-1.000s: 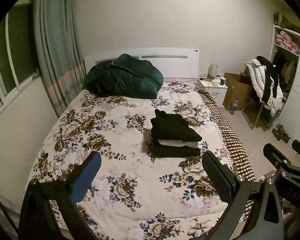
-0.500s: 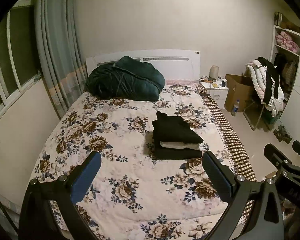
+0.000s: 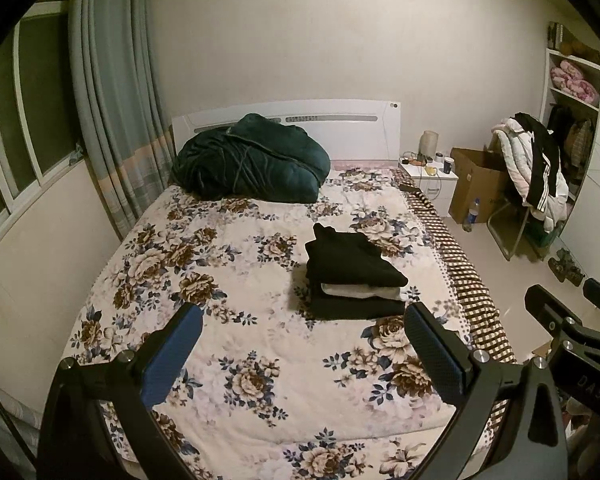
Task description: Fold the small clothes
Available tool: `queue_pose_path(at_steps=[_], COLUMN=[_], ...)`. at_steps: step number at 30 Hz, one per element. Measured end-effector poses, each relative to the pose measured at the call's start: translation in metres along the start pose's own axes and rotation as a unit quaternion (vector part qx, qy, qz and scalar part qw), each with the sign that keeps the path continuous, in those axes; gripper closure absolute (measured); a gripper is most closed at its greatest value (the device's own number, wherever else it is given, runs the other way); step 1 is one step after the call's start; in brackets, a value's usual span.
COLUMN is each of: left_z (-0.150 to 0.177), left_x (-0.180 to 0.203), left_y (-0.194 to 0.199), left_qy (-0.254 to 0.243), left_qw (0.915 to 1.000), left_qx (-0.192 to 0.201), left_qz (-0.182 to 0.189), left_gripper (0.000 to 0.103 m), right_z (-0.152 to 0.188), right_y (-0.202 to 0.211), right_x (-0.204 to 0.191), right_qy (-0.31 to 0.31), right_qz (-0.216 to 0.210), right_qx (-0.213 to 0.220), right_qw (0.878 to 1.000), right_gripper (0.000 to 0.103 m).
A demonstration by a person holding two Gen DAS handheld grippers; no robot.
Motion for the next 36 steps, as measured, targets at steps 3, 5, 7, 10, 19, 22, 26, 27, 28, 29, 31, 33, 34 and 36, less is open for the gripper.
queue_pose_path(at_steps=[3, 5, 7, 10, 19, 22, 26, 27, 28, 29, 31, 33, 34, 36], left_z=[0.000, 0.000, 0.000, 0.000, 0.003, 0.003, 0.003, 0.003, 0.004, 0.004, 0.004, 0.004, 0.004, 0.004], left_x=[-0.001, -0.001, 0.000, -0.001, 0.003, 0.004, 0.003, 0.003, 0.003, 0.004, 0.004, 0.004, 0.004, 0.004], left_y=[0.000, 0.000, 0.000, 0.000, -0.001, 0.001, 0.001, 0.001, 0.001, 0.002, 0.002, 0.002, 0.002, 0.004], left_qy=[-0.001, -0.001, 0.000, 0.000, 0.003, 0.003, 0.003, 0.004, 0.003, 0.003, 0.003, 0.002, 0.002, 0.003], left_qw=[1.0000, 1.0000, 1.0000, 1.0000, 0.9999, 0.9999, 1.0000, 1.0000, 1.0000, 1.0000, 1.0000, 1.0000, 1.0000, 1.0000], left_qx=[0.000, 0.000, -0.001, -0.001, -0.009, -0.008, -0.007, -0.007, -0.007, -0.007, -0.007, -0.007, -0.006, -0.006], left_qz=[0.001, 0.001, 0.002, 0.002, 0.007, 0.006, 0.004, 0.004, 0.004, 0.003, 0.003, 0.002, 0.001, 0.001], left_gripper=[0.000, 0.000, 0.000, 0.000, 0.000, 0.000, 0.000, 0.000, 0.000, 0.000, 0.000, 0.000, 0.000, 0.000], right_z=[0.001, 0.002, 0.003, 0.005, 0.001, 0.001, 0.003, 0.003, 0.002, 0.002, 0.002, 0.003, 0.003, 0.004], right_y=[0.002, 0.003, 0.005, 0.007, -0.004, -0.006, -0.003, -0.002, -0.003, -0.003, -0.003, -0.002, -0.004, 0.000], right_x=[0.000, 0.000, -0.001, -0.004, -0.016, -0.021, -0.018, -0.019, -0.021, -0.020, -0.020, -0.020, -0.023, -0.023], right_qy=[-0.001, -0.001, -0.002, -0.002, 0.005, 0.006, 0.005, 0.005, 0.004, 0.004, 0.005, 0.005, 0.005, 0.004], right_qz=[0.001, 0.002, 0.003, 0.003, -0.001, -0.002, 0.000, 0.001, 0.000, 0.000, 0.000, 0.000, -0.001, 0.001], right_qx=[0.000, 0.000, 0.000, -0.003, -0.005, -0.004, -0.003, -0.002, -0.001, -0.001, -0.001, -0.002, -0.002, -0.001], right_qw=[1.000, 1.000, 1.000, 1.000, 1.000, 1.000, 1.000, 1.000, 1.000, 1.000, 1.000, 1.000, 1.000, 1.000], right_gripper=[0.000, 0.000, 0.000, 0.000, 0.000, 0.000, 0.000, 0.000, 0.000, 0.000, 0.000, 0.000, 0.000, 0.000])
Point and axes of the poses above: each gripper's, at about its wrist camera, not at the fingertips, and y roughly against the way its jaws point, x to its right, z to its underside, the point moved 9 cm from there along -y, roughly the way its jaws point, and after that the axes turned 14 degrees about x, right-handed, at the moved point
